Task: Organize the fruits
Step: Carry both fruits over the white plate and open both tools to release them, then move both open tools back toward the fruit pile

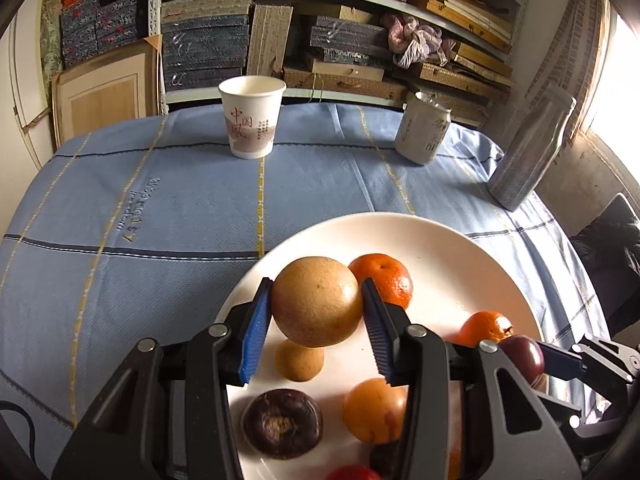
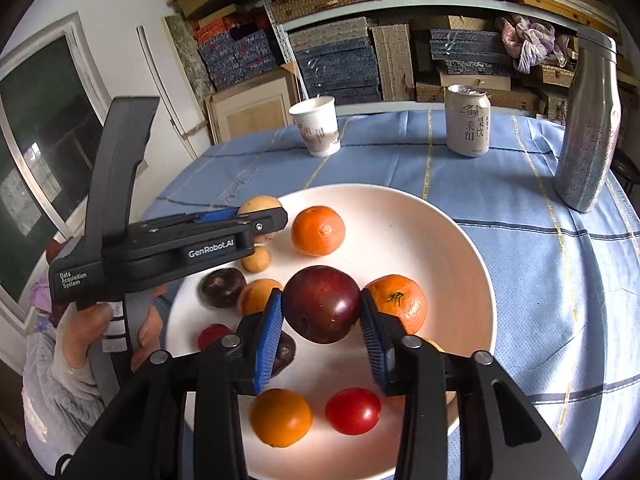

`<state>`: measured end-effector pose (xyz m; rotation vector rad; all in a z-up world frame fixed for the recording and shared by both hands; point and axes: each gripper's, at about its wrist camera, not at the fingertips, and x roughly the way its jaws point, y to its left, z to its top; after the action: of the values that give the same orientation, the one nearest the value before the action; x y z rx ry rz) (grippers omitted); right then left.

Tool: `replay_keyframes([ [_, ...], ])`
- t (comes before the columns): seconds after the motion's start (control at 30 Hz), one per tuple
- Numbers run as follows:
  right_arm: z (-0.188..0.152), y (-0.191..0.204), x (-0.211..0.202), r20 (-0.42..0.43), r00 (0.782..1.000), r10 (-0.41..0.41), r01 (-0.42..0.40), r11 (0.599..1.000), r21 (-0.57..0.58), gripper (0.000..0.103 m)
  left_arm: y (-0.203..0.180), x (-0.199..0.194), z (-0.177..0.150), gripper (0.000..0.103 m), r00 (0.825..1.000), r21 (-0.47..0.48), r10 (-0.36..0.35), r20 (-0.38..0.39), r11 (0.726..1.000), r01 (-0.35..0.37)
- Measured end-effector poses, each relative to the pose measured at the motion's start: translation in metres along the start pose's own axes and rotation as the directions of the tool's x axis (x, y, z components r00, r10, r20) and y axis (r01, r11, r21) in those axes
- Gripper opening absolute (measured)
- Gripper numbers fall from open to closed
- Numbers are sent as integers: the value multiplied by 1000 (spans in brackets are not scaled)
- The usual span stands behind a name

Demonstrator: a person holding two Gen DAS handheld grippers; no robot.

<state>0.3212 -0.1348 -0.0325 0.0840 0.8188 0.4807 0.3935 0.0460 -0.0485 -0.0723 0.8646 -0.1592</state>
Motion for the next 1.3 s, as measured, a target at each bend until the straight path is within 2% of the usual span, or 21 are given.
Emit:
replay_keyframes([
  [0.1,-1,-2,2,-1,1000,0,0,1000,13,41,3,0,-2,51,1000,-8,-27,2,1000,27],
  [0.17,-1,-3,0,6,1000,6,-6,1000,17,41,7,-8,0,61,999,-26,-31,26,999,32],
  [0.27,1,2,-10,32,999,19,-20,1000,3,41,10,-21,1,61,997,-42,-50,52,998,53],
  [0.43,5,18,-45,97,994,50,-47,998,-31,43,4,-48,-4,61,995,-25,-46,93,998,49],
  [0.5,4,22,-61,120,991,58,-54,998,-43,45,1,-61,-11,62,993,-16,-38,109,999,40],
  [0.53,3,24,-68,130,989,63,-57,997,-48,47,1,-66,-14,67,993,-12,-34,112,999,36],
  [0.6,-2,28,-88,161,984,76,-68,996,-55,51,-2,-77,-27,71,993,-8,-23,115,1000,24],
  [0.8,-37,29,-133,227,968,106,-98,994,-45,61,-15,-102,-61,71,997,22,-2,80,1000,1],
  [0.87,-52,22,-141,247,964,94,-91,996,-23,63,-24,-115,-78,71,996,43,-6,85,999,3],
  [0.93,-69,10,-148,265,962,68,-72,997,9,70,-32,-124,-98,72,996,65,-31,78,998,25],
  [1.07,-94,-16,-150,263,965,16,-37,997,72,73,-50,-134,-134,72,998,92,-45,49,995,40],
  [1.2,-102,-38,-148,245,969,-15,-21,990,142,74,-70,-132,-151,74,998,123,-51,27,991,47],
  [1.3,-104,-38,-150,257,966,-32,-5,990,143,84,-84,-125,-155,74,999,154,-42,15,987,39],
])
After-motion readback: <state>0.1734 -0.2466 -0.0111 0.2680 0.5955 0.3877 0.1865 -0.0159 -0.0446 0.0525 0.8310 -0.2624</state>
